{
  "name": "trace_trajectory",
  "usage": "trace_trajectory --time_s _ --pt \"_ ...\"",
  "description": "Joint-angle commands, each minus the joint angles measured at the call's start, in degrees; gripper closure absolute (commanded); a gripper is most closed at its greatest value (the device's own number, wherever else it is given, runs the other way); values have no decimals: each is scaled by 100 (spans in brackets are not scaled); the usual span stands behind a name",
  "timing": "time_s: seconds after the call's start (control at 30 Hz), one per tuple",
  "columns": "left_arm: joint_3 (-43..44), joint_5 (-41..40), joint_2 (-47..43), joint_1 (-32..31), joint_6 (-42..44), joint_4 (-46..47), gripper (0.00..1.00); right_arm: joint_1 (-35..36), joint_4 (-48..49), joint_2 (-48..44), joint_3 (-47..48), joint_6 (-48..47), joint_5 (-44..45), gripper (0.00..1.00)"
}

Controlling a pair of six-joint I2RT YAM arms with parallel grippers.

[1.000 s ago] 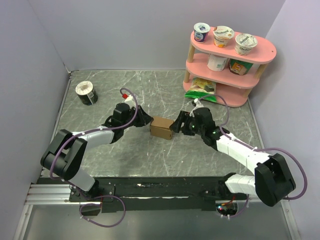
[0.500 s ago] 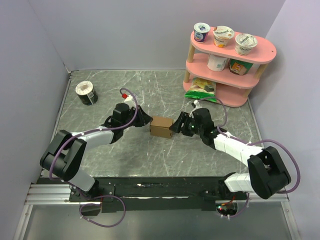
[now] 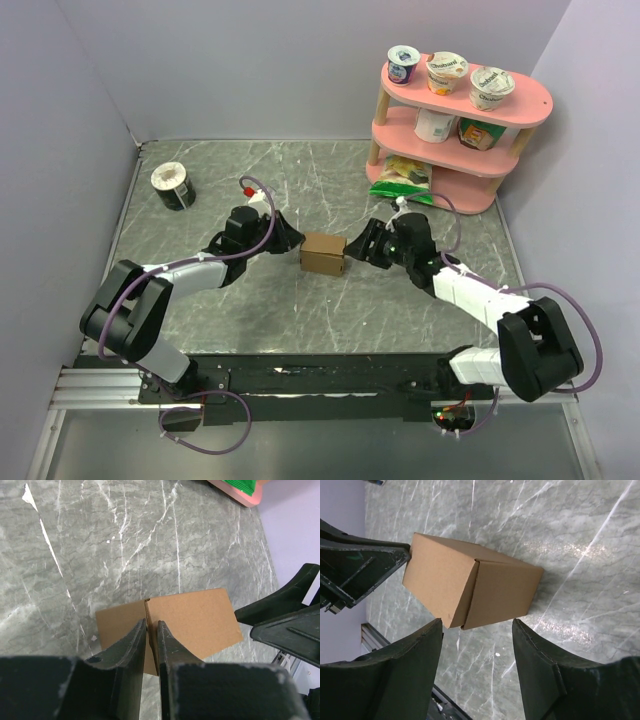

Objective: Fold the paper box

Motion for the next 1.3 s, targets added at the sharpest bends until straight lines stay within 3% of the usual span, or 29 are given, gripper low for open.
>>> trace_trajectory --time_s 0.0,0.3,0.67,1.0,1.27 --pt "-89 -143 153 28 187 -436 81 -37 213 154 174 -32 -166 36" --pt "-89 -204 153 28 231 -480 81 -37 398 611 139 -24 -210 37" --pt "-476 -99 153 19 600 47 83 -63 196 804 34 -50 80 58" --pt "-933 -54 320 -86 829 654 83 -81 609 1244 -265 -32 -122 79" --pt "-1495 -546 -92 -367 785 1399 82 -28 820 990 -362 -471 -246 84"
